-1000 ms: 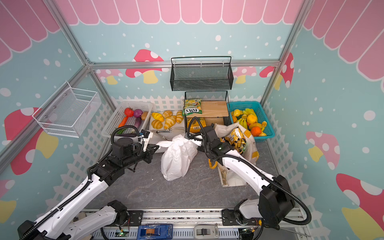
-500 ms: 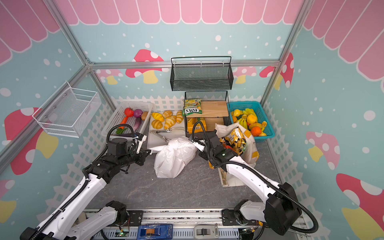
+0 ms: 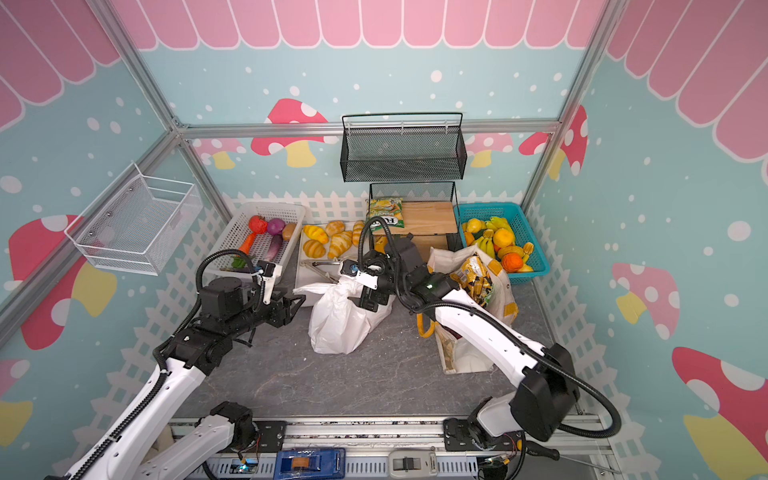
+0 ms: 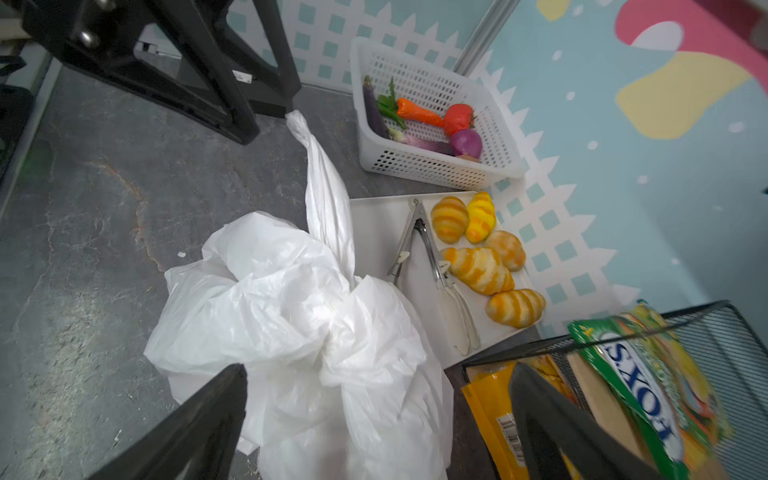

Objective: Place the mixed food into the grocery bags and tie them

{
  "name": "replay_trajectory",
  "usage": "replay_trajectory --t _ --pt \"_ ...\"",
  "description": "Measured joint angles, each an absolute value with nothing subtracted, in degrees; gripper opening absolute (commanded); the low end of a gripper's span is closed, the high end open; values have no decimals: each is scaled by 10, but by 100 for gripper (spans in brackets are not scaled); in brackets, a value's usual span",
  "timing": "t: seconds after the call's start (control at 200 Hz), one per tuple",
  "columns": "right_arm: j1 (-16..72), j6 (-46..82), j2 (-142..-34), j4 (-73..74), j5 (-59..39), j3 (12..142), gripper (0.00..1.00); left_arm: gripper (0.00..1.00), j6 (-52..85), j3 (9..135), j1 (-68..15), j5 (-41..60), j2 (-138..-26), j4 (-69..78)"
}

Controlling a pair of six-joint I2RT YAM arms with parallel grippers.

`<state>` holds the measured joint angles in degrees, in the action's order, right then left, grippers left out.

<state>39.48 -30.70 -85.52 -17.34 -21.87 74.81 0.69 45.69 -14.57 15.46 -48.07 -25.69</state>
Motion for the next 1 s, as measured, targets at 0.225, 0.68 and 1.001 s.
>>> replay_trajectory --t 0.225,0.68,1.001 --pt "395 -339 -971 -220 -255 805 95 68 7 449 -144 149 -476 -252" --pt "395 -304 -973 -261 -263 798 12 73 33 450 -144 141 -461 -248" --pt "355 -94 -757 -232 -246 808 5 60 168 490 -144 88 -408 -213"
